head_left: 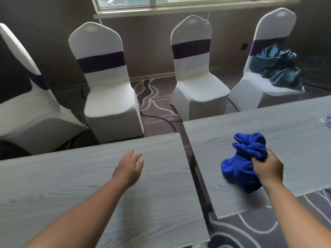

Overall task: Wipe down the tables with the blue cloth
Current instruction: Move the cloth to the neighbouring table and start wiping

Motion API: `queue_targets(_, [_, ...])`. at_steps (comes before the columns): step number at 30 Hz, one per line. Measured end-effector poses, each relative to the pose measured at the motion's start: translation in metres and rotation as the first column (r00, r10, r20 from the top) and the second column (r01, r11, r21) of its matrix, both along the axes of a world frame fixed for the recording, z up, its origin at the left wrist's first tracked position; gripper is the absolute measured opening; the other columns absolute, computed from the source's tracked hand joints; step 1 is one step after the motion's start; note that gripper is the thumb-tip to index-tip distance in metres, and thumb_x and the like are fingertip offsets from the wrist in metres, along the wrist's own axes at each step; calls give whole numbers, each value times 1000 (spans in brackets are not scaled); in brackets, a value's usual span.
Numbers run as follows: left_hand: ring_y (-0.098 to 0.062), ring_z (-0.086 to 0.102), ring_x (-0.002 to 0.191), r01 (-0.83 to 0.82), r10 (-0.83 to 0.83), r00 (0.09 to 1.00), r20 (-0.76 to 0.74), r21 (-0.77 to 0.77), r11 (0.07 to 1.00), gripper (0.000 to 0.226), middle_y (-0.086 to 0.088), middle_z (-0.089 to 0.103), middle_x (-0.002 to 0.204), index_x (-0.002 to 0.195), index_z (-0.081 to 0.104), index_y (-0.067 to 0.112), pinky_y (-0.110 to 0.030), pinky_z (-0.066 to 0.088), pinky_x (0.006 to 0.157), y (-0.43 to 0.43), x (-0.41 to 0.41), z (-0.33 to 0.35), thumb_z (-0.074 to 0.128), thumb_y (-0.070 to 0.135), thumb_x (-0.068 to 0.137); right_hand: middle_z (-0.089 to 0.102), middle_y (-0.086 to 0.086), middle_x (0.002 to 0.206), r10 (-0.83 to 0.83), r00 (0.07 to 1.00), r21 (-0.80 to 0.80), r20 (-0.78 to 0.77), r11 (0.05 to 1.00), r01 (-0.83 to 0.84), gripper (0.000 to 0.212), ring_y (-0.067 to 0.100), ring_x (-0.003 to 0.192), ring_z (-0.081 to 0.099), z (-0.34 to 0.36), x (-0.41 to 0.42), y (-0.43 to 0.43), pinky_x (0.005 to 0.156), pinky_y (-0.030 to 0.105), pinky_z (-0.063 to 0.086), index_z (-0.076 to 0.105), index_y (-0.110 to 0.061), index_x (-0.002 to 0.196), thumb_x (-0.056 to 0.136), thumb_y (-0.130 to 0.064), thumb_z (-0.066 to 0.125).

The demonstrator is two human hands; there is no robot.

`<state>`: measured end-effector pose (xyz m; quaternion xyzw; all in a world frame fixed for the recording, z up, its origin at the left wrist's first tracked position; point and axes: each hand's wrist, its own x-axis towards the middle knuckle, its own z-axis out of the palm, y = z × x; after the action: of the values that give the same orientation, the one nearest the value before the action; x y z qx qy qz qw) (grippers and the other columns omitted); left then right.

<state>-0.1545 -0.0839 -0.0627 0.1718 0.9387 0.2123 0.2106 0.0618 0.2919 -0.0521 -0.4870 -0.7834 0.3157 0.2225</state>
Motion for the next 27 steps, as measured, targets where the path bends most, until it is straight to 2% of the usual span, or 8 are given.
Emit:
queue_targets(3, [-22,17,147,-48,48,999,11,-12,999,47,-6,25,158,141,43,21,-41,22,117,45,19,-3,37,37,98,61,23,109,130,922,5,364,990,-142,33,42,98,55,-32,4,42,78,42,46,58,-17,115,83,-25,60])
queue_targets(6, [-21,15,148,-104,104,994,10,-34,994,49,-5,22,159,143,40,22,-42,21,118,84,36,-9,40,37,97,41,14,143,204,780,9,591,966,-259,65,36,128,35,-60,10,71,101,48,34,40,-18,138,79,-35,64])
queue_targets(8, [-21,14,148,-101,102,995,15,-44,994,49,-3,20,160,144,38,25,-43,21,118,104,48,-11,41,37,96,25,7,155,262,755,-35,602,952,-302,79,29,139,20,-71,15,80,110,47,23,27,-18,146,79,-38,64])
queue_targets(11, [-21,13,149,-100,102,994,34,-46,994,50,-2,19,160,144,37,27,-43,21,119,121,63,-9,41,38,96,20,6,158,299,756,-66,582,944,-322,82,27,143,15,-71,18,84,113,45,17,24,-16,148,80,-36,65])
queue_targets(17, [-21,14,148,-200,200,979,30,-4,980,54,-2,17,161,146,33,25,-42,21,119,114,68,21,45,33,94,23,8,156,350,767,-168,537,936,-309,79,30,142,18,-49,14,80,115,44,17,22,-17,148,83,-34,62])
queue_targets(20, [-22,15,148,-215,214,977,16,35,976,55,-4,17,161,146,33,25,-42,21,118,102,73,36,45,31,93,20,9,157,346,763,-237,546,937,-256,93,34,140,23,-28,14,81,113,48,23,11,-24,150,77,-38,66])
queue_targets(23, [-22,16,148,-221,221,975,16,94,971,55,-4,18,161,146,33,25,-40,20,118,76,87,48,45,31,93,18,12,155,302,723,-198,621,953,-228,109,37,137,26,-2,20,66,110,49,28,4,-28,150,68,-51,71])
queue_targets(27, [-21,15,148,-237,233,971,46,125,963,57,-5,16,161,148,31,23,-39,20,118,22,109,57,45,30,93,15,11,156,310,728,-134,612,947,-290,107,36,139,22,31,34,14,110,48,28,6,-30,150,68,-62,68])
